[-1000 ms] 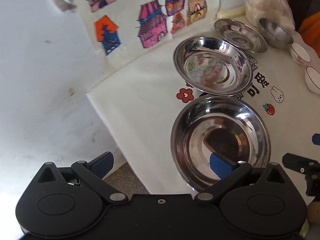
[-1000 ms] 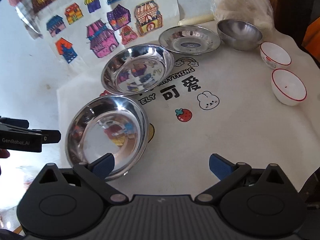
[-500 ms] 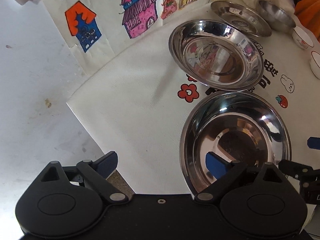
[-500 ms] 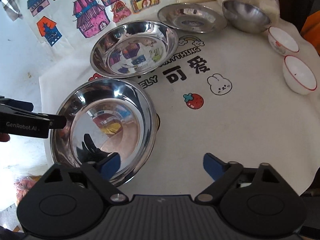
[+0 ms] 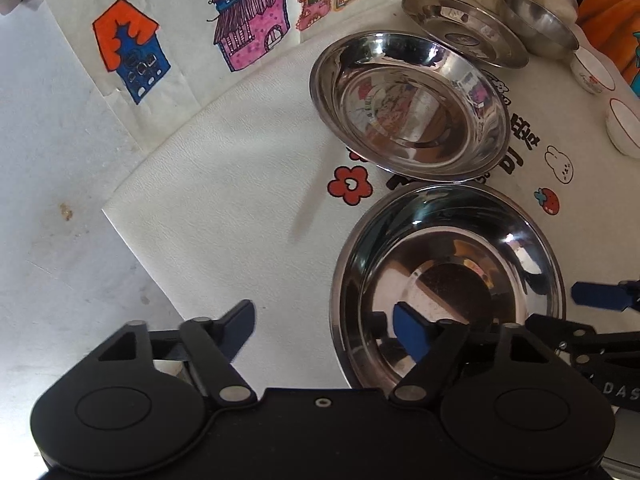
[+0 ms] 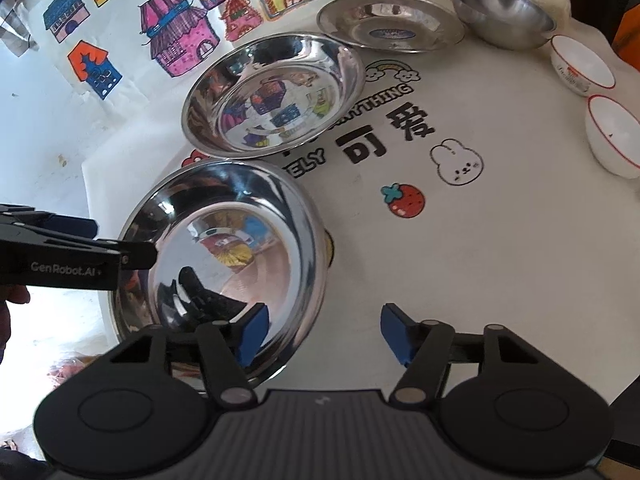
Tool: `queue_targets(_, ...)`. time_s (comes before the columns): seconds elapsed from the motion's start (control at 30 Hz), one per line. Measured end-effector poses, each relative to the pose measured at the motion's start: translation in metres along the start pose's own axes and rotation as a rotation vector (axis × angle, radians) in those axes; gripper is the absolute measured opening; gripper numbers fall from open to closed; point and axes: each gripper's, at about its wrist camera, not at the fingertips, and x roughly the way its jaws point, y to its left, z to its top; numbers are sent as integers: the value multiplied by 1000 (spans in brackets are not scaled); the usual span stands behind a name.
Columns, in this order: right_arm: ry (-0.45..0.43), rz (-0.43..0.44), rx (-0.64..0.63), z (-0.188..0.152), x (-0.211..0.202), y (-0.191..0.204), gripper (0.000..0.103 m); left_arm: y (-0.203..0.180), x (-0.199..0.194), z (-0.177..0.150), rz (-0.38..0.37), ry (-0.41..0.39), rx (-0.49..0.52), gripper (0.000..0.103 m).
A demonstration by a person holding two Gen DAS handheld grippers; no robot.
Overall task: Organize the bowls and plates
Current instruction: 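Close the left gripper on the large steel plate rim while the right gripper closes too, then lift the large steel plate with both grippers and lower it onto the medium steel plate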
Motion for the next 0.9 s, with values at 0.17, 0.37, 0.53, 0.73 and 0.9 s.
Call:
queue_targets(0.17,14,22,4,1,3,3,48,3,2,1,-44,14,-29,47)
queue_targets(0.37,18,22,13,1,4,2,29,5,2,1,-89,11,-43,29)
queue_targets(0.53,16,27,18,0,3,2,20,6,1,0,-99,5,-45,17)
queue_targets(0.73,24,26,27,-1,1,1,18,6,-4,-1,-120,-7,-50,14)
queue_targets(0.9,30,41,51,-4,-7,-4,18,3,-11,-1,-146,-16,-41,14)
